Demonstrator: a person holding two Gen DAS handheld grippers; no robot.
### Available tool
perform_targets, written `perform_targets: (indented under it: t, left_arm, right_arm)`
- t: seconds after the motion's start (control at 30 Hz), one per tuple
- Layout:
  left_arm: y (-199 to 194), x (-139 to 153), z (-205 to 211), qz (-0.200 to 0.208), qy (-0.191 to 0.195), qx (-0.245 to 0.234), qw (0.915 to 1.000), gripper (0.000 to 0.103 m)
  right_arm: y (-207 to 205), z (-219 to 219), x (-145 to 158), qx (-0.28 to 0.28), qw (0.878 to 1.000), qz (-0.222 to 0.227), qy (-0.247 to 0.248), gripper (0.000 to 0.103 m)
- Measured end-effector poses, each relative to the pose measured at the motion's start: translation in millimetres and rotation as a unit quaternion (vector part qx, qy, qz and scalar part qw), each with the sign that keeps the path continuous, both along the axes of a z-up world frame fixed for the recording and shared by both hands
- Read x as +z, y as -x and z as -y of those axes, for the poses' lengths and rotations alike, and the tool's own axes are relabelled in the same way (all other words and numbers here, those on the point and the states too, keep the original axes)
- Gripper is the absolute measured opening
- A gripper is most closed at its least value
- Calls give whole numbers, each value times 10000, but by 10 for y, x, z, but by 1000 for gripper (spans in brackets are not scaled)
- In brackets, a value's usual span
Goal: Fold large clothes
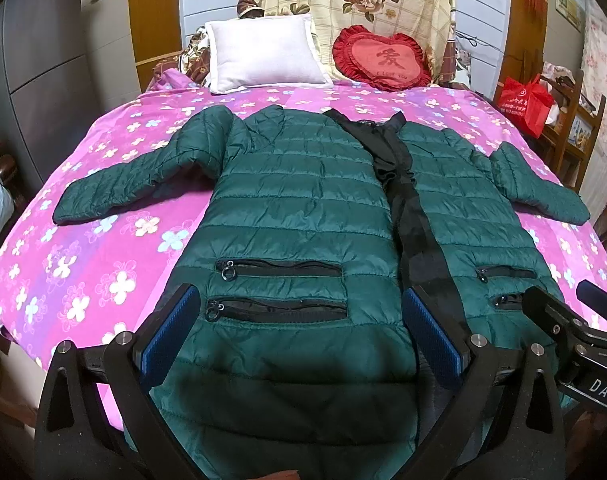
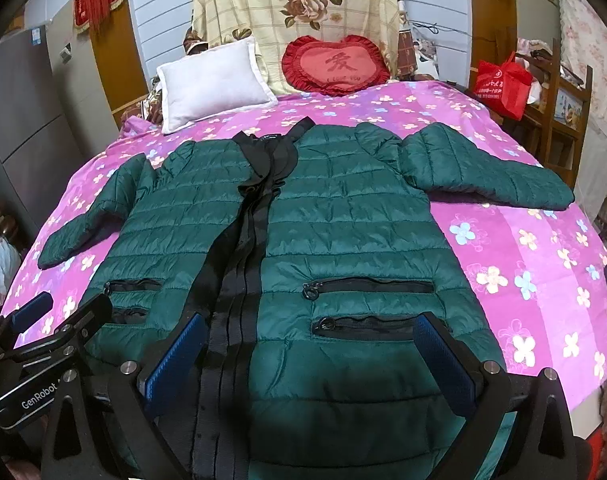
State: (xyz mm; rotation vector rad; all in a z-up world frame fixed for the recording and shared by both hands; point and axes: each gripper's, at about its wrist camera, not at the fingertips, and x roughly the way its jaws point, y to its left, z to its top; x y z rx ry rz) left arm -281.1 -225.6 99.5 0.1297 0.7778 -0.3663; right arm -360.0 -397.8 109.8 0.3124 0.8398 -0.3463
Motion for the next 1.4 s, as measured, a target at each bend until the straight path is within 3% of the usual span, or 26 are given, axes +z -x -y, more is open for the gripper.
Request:
perform_targets:
  t: [0.7, 1.4]
  left_arm:
    - [-90, -77, 49, -114, -24, -77, 9999, 101]
    - [-632, -58, -37, -169, 15, 223, 9996, 101]
  right_arm:
    - [-145, 22, -20, 44, 9999, 147, 60, 103]
    - [-685, 142, -129, 91, 9997, 52, -204, 103]
